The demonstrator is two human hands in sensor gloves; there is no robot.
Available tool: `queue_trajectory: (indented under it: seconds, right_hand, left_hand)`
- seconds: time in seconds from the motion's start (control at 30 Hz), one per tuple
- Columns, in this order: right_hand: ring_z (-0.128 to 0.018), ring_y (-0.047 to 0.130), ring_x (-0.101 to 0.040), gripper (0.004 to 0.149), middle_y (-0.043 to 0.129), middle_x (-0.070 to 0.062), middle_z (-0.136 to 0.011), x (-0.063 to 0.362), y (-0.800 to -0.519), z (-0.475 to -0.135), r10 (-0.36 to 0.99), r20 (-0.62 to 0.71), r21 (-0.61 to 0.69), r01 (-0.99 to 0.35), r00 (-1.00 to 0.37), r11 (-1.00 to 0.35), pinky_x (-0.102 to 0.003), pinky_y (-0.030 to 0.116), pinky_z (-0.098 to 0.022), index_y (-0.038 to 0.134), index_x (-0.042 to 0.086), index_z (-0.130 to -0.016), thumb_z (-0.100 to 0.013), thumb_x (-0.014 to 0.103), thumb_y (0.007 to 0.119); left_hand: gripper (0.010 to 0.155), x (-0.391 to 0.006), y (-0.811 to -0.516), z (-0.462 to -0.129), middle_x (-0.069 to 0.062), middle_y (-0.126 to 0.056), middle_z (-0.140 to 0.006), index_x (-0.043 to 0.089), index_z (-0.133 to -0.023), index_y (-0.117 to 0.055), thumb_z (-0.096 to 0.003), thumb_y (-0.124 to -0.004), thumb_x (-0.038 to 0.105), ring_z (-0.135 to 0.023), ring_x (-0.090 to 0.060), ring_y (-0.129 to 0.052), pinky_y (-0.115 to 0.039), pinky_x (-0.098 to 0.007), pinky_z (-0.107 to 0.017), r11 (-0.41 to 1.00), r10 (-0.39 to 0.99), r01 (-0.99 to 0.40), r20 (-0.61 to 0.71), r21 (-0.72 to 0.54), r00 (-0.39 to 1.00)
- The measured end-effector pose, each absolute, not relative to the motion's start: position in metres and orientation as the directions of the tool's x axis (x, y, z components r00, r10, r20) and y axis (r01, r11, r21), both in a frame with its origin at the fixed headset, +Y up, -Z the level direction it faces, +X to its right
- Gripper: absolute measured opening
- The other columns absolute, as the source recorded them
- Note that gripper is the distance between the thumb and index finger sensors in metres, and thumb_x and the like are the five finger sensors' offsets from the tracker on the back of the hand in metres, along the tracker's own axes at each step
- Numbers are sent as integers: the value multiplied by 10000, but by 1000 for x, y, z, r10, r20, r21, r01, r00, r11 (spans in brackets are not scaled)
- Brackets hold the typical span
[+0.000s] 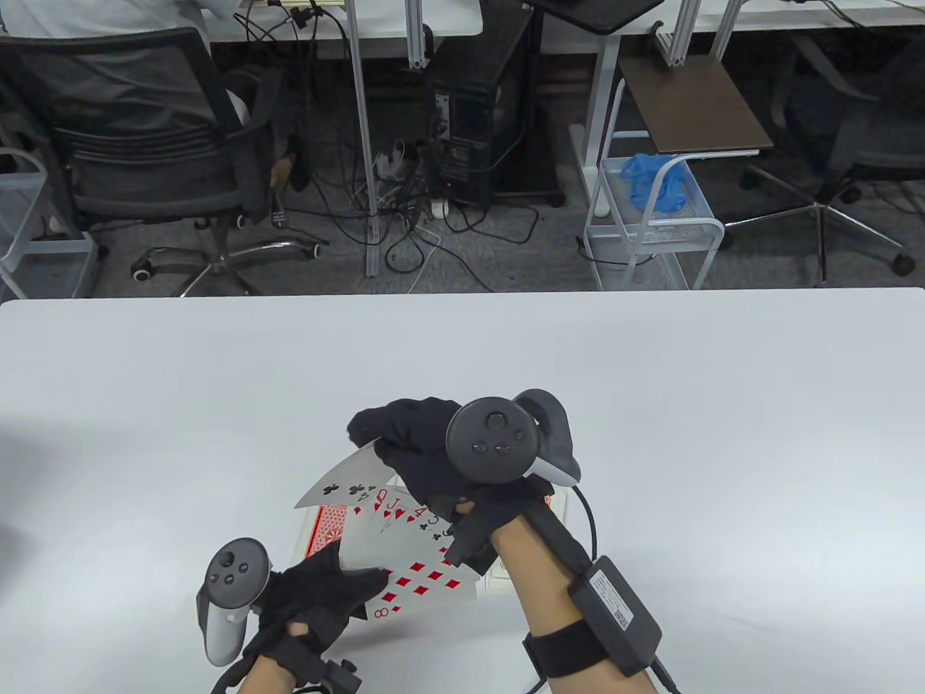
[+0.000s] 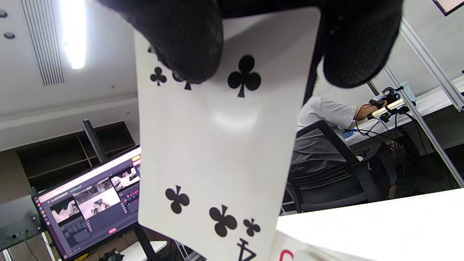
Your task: Four-player card dealing with fan arrangement
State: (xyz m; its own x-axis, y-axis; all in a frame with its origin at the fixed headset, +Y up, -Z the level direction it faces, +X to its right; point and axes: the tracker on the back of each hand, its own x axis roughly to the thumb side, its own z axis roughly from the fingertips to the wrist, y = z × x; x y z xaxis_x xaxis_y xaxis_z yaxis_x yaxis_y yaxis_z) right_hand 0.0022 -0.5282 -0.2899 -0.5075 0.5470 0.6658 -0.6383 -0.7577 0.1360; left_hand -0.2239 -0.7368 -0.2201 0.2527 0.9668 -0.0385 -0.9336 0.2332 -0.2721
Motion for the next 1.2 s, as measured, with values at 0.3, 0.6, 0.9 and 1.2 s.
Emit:
queue_trajectory:
  seconds: [0.3,0.6,0.9,1.2]
  right_hand:
    - [-681,986,-372,412,945,-105,-887,5,-530,-283,594,679,226,-646,-432,-729,-664,738,-576,853,218,-964,-555,196,809]
    - [-782,944,-430,409,930,-93,-941,11,-547,-283,479,670,86,-582,-567,-809,-689,710,-591,862,230,-961,-555,200,817]
    - [-640,957,-351,458,811,-187,-894,21,-561,-285,377,588,30,-447,-716,-894,-621,775,-513,829,160,-1011,-556,186,789]
    - [-595,1073,-290,540,1000,-62,-772,14,-586,-258,261,541,-356,-498,-800,-791,-580,857,-482,789,142,-979,-482,297,935]
  left_hand:
    - [423,-226,-740,-220,-45,-1113,-733,207,-836,-915,-432,-974,317,-549,-298,-1201,-1042,-381,-350,160,979,-950,-80,-270,188]
    - [413,-232,-738,-221,-22,-1112,-747,243,-831,-922,-430,-976,325,-598,-306,-1175,-1011,-412,-399,114,989,-959,-61,-260,134]
    - [422,-244,-732,-220,-6,-1103,-759,249,-844,-906,-438,-972,340,-604,-276,-1182,-1026,-387,-401,125,990,-977,-44,-171,134]
    - [434,-242,-727,-218,4,-1112,-738,246,-836,-909,-420,-987,344,-573,-254,-1197,-1039,-364,-378,138,989,-977,-25,-160,144]
